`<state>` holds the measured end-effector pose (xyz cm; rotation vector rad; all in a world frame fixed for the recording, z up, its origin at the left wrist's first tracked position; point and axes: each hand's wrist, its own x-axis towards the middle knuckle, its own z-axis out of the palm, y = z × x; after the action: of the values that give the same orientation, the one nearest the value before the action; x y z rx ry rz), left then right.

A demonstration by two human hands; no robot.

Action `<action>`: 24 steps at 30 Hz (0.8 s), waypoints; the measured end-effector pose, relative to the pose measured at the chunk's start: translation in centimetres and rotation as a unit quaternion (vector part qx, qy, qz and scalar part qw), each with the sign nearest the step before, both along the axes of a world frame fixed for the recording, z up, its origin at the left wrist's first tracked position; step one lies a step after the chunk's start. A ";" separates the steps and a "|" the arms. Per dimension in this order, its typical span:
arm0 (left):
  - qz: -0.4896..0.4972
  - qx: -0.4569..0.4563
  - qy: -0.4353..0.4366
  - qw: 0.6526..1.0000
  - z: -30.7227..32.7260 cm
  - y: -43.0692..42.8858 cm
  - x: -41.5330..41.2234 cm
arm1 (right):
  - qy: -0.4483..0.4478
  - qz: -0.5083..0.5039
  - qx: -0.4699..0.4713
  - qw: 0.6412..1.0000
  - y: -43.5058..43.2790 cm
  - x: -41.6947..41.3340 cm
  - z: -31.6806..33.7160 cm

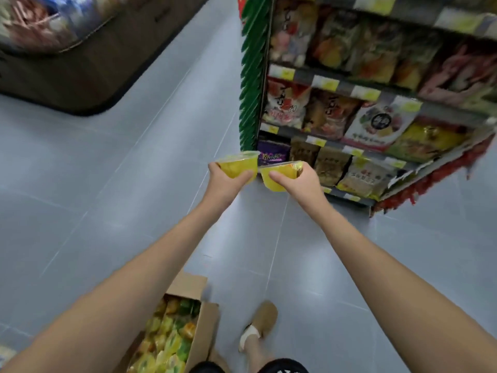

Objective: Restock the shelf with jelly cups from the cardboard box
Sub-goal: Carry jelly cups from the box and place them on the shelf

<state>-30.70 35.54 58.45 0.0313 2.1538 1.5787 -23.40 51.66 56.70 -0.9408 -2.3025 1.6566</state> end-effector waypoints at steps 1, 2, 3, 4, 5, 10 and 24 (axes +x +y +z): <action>-0.010 0.006 0.012 1.000 1.3 1.9 -0.3 | 0.010 -0.007 0.008 1.000 1.8 -0.1 1.2; -0.019 0.012 0.027 0.999 2.6 3.6 -0.7 | 0.017 -0.012 0.017 1.000 3.4 -0.2 2.6; -0.030 0.017 0.045 0.998 4.0 5.3 -1.0 | 0.027 -0.017 0.026 0.999 5.0 -0.3 3.9; -0.039 0.022 0.063 0.997 5.2 6.8 -1.5 | 0.038 -0.021 0.033 0.998 6.5 -0.5 5.2; -0.046 0.026 0.078 0.996 6.5 8.3 -1.9 | 0.049 -0.028 0.042 0.998 8.0 -0.7 6.3; -0.063 0.051 0.139 0.987 12.1 14.7 -3.2 | 0.081 -0.042 0.078 0.993 14.0 -1.0 12.3; -0.107 0.134 0.249 0.953 23.6 26.7 -7.6 | 0.209 -0.101 0.175 0.957 25.0 -3.5 26.2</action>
<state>-38.25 62.24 82.04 0.8003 2.1671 1.8612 -26.90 76.67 82.91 -0.6476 -2.0365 1.1751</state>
